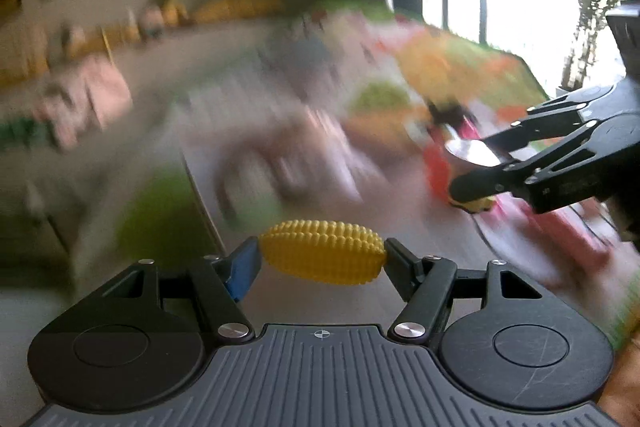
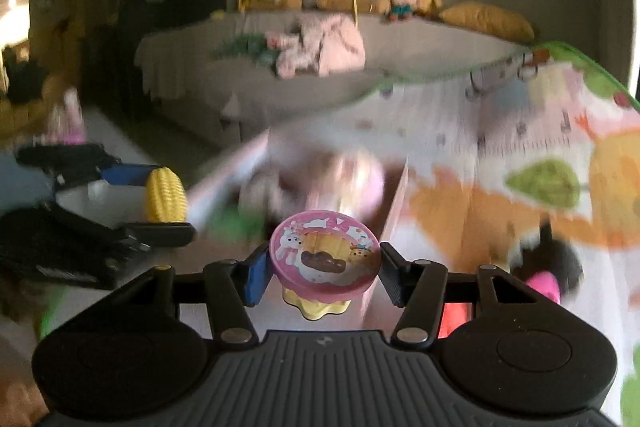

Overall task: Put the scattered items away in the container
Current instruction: 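Carry the lidded toy and corn into the pink box, opening both tools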

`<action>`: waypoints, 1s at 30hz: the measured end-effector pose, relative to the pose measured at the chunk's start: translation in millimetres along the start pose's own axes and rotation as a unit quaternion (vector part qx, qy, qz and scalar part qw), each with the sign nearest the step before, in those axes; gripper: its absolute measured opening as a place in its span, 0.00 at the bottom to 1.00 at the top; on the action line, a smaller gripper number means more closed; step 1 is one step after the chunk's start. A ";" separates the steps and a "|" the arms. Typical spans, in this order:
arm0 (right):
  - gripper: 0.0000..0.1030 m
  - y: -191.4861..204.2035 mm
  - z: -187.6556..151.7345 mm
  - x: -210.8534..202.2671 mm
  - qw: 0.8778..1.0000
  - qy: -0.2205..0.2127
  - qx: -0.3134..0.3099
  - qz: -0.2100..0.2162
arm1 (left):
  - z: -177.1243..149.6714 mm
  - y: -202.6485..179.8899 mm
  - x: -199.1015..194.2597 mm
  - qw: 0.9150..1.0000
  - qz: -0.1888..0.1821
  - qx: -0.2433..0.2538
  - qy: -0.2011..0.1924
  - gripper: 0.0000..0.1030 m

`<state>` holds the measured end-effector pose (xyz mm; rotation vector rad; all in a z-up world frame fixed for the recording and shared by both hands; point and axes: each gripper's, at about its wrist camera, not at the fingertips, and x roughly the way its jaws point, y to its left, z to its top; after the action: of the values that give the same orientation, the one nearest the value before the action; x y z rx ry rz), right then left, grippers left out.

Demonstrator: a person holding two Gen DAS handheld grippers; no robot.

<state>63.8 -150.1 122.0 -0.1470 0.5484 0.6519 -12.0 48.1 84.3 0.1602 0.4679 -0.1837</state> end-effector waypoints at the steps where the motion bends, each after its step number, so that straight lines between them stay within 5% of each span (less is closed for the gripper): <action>1: 0.54 -3.1 15.4 8.6 1.000 -0.005 0.010 0.010 | 13.4 7.3 8.8 1.000 0.016 0.008 -0.016 0.70; 5: 0.54 -9.7 70.6 63.0 0.998 -0.006 0.043 0.051 | 51.0 39.7 59.5 0.998 0.048 0.011 -0.045 0.70; 11: 0.57 -23.2 89.5 127.6 0.993 0.027 0.083 0.077 | 50.1 76.7 108.1 0.999 0.016 -0.039 -0.025 0.83; 17: 0.55 -63.1 68.0 102.8 0.997 0.018 0.070 0.008 | 31.2 78.6 75.1 0.997 -0.006 -0.077 -0.019 0.90; 20: 0.40 -92.7 50.2 78.8 0.995 0.033 0.080 -0.045 | 29.8 65.7 60.6 0.996 -0.029 -0.082 -0.029 0.91; 23: 0.38 -114.9 30.6 54.9 0.990 0.057 0.095 -0.083 | 29.9 42.4 51.3 0.996 -0.053 -0.070 -0.035 0.92; 30: 0.39 -136.0 -26.4 33.9 0.982 0.091 0.123 -0.110 | 24.4 -20.9 47.9 0.991 -0.123 -0.053 -0.021 0.94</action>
<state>157.8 -247.2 76.5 -0.0334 0.7716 0.3541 36.1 16.4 81.4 -0.0057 0.4530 -0.4016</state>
